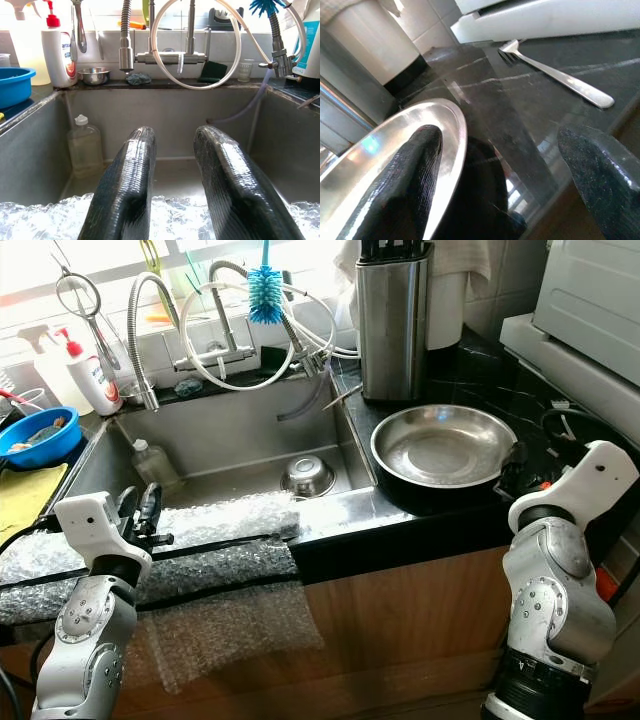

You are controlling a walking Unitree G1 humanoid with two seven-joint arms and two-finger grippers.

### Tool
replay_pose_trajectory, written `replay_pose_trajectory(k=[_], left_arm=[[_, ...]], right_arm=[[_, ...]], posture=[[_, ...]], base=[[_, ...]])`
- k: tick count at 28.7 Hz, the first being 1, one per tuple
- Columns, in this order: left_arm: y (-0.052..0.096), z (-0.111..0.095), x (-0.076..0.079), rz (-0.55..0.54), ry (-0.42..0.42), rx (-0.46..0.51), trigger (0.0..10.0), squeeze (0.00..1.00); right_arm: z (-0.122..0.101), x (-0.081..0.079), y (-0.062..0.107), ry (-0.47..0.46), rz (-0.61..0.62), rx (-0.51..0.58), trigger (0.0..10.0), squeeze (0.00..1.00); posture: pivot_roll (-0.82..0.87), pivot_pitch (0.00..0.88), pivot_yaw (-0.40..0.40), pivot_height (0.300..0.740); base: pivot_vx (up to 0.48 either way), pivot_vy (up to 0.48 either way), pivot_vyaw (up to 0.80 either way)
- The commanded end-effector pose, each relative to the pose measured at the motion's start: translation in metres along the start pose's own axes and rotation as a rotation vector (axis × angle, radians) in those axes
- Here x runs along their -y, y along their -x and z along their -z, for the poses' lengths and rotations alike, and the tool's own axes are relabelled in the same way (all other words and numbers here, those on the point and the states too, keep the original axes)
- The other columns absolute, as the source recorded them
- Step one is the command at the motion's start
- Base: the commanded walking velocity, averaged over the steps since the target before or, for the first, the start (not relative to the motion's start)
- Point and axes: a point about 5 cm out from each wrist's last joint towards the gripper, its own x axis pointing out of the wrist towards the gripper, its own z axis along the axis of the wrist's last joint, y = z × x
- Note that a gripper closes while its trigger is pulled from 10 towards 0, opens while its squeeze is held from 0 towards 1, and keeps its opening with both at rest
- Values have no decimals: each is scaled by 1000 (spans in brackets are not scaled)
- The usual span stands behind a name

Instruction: Kitchen organization

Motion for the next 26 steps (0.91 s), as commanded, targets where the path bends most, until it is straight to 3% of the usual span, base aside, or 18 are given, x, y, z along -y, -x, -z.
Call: replay_pose_trajectory(k=[1,7,17,26], left_arm=[[1,-7,-2,0,-25,19,10000,0],[0,-7,-1,-2,-24,21,10000,0],[0,-5,2,6,-17,5,10000,0],[-1,-6,1,-1,-20,8,10000,0]], right_arm=[[-1,-9,-2,-7,-46,-23,10000,0],[-3,-10,-4,31,-64,-38,10000,0],[-3,-5,-12,169,-46,-118,10000,0],[-5,-10,-19,222,-87,-127,10000,0]], posture=[[-145,0,162,740],[-145,0,162,740],[-142,0,159,740],[-129,0,153,740]], base=[[0,0,0],[0,0,0],[0,0,0],[0,0,0]])
